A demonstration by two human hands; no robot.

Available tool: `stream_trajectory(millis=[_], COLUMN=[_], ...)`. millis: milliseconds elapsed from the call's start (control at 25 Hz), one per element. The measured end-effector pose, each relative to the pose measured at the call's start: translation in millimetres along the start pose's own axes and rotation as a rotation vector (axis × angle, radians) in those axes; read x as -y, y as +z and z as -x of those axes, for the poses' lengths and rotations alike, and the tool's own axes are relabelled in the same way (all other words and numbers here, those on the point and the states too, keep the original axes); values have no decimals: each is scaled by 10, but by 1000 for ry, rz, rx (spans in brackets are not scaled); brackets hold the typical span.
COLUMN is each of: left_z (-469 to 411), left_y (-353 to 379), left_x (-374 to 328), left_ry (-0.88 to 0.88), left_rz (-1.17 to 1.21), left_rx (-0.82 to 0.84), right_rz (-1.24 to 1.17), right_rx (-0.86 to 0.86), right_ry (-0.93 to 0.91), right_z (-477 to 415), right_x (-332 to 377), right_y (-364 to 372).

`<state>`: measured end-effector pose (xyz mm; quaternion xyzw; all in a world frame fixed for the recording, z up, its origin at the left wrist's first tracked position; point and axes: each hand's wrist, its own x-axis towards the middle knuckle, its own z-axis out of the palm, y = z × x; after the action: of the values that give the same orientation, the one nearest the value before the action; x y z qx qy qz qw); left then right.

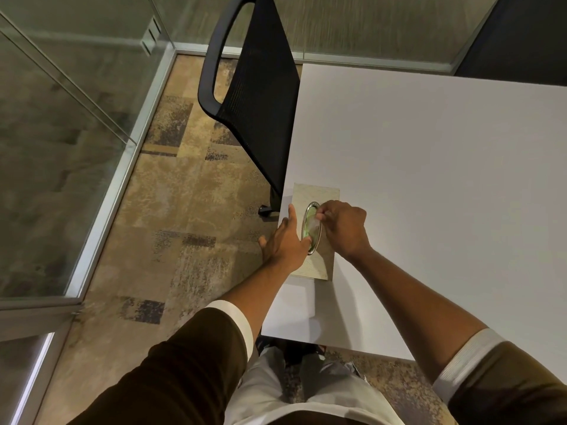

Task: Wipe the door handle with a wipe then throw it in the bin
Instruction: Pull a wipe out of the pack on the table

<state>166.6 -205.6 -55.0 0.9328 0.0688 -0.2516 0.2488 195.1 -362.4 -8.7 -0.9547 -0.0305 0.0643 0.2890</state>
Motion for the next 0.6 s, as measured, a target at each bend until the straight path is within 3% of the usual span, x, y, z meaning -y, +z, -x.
stream_trajectory(millis=[600], left_z=[55], left_y=[-72], left_x=[-4], left_ry=[1], left_rz=[-48], left_rx=[16], right_rz=[-201], right_rx=[-233], right_ry=[-69], right_z=[311], right_x=[109], right_y=[-332])
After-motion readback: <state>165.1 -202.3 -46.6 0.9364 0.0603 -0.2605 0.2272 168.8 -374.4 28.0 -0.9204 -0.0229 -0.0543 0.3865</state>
